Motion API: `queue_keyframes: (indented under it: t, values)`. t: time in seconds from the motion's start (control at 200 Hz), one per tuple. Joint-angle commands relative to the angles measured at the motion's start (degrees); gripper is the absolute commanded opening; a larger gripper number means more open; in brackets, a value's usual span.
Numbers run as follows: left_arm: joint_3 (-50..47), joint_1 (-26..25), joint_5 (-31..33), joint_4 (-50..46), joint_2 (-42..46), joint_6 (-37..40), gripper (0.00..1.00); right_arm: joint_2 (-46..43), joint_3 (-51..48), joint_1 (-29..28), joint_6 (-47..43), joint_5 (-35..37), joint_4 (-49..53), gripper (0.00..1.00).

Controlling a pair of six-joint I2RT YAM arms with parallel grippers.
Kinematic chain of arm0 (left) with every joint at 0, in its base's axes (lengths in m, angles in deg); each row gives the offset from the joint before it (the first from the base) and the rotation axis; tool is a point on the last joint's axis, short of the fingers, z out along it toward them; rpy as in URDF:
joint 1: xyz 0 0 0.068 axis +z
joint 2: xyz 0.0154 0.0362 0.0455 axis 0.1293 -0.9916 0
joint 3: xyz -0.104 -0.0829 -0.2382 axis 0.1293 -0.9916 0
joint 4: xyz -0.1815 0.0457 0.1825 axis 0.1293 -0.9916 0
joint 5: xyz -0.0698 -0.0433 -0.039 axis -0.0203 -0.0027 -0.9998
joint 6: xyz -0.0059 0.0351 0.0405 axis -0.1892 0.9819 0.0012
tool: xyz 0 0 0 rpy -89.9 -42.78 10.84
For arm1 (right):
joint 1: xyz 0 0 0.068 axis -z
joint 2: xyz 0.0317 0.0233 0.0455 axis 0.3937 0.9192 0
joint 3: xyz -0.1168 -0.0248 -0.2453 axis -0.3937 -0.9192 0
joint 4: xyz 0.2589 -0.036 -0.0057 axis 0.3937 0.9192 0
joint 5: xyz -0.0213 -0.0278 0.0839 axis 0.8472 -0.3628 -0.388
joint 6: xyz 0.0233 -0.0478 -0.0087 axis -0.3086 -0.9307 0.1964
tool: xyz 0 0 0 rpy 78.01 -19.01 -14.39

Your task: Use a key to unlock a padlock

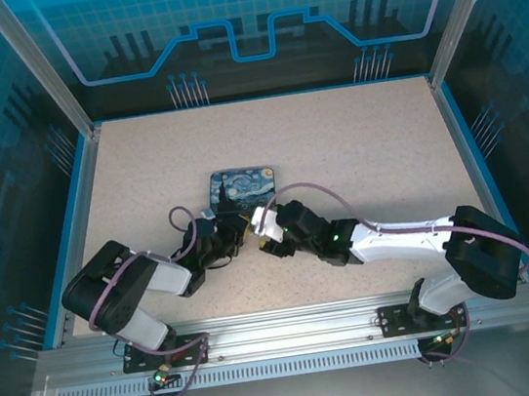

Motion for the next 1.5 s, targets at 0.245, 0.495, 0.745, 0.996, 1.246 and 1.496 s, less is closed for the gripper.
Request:
queue_keyframes:
  t: [0.245, 0.495, 0.745, 0.996, 1.246, 1.496]
  values:
    - [2.31, 1.4, -6.21, 0.01, -0.67, -6.11, 0.0, 8.21, -1.68, -5.79, -29.14, 15.76, -16.01, 0.64]
    - [2.2, 1.52, -7.45, 4.1, -3.33, -8.56, 0.0, 11.48, -1.6, -5.88, -32.47, 15.84, -18.75, 0.59]
    - [1.16, 1.48, -7.04, 5.64, -4.08, -9.34, 0.0, 14.5, -0.8, -5.98, -34.09, 15.48, -19.48, 0.54]
    - [1.52, 1.5, -7.47, 5.22, -4.05, -9.48, 0.0, 16.0, 0.08, -5.2, -33.46, 15.74, -19.72, 0.46]
    - [1.45, 1.51, -7.3, 5.08, -3.81, -9.5, 0.0, 16.46, 1.09, -3.9, -32.42, 14.51, -18.55, 0.36]
    - [1.59, 1.48, -7.38, 5.27, -3.59, -9.67, 0.0, 18.26, 2.43, -3.17, -32.19, 13.46, -18.74, 0.28]
